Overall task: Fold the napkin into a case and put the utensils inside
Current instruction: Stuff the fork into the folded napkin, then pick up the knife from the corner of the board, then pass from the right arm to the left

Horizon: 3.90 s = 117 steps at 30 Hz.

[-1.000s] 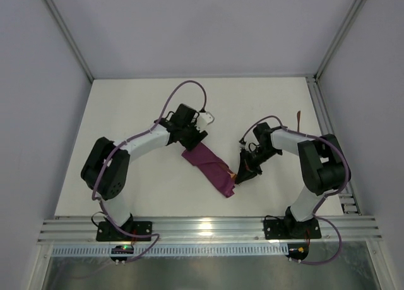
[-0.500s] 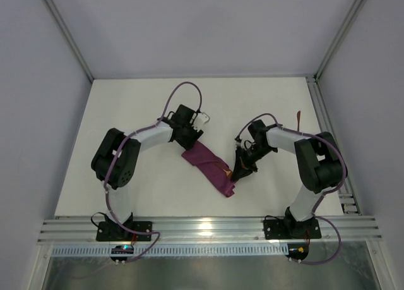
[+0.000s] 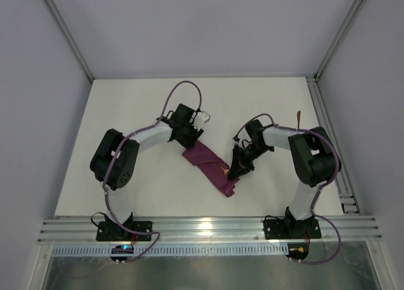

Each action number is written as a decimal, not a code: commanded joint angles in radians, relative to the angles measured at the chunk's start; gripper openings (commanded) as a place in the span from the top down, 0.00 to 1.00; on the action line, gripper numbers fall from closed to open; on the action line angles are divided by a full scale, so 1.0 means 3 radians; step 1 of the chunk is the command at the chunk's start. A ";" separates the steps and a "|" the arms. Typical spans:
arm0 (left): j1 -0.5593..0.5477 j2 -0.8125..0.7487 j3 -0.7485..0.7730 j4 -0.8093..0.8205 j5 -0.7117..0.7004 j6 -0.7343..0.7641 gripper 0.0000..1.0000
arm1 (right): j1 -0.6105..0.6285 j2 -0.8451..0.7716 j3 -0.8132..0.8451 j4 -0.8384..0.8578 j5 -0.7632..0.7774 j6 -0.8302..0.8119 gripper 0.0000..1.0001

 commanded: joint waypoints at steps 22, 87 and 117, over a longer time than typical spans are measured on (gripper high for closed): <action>-0.0002 -0.0360 0.0041 -0.0005 0.0098 0.0068 0.55 | 0.0032 -0.0614 0.0640 -0.0506 0.1309 -0.0098 0.01; -0.0293 -0.1454 0.0829 -0.1509 0.1182 0.0109 0.32 | -0.0634 -0.2229 0.0068 0.1323 0.2597 0.1664 0.97; -0.0641 -0.1275 0.0890 -0.0997 0.0804 -0.0249 0.74 | 0.1418 -0.2491 -0.0050 0.2148 0.3534 0.2709 0.97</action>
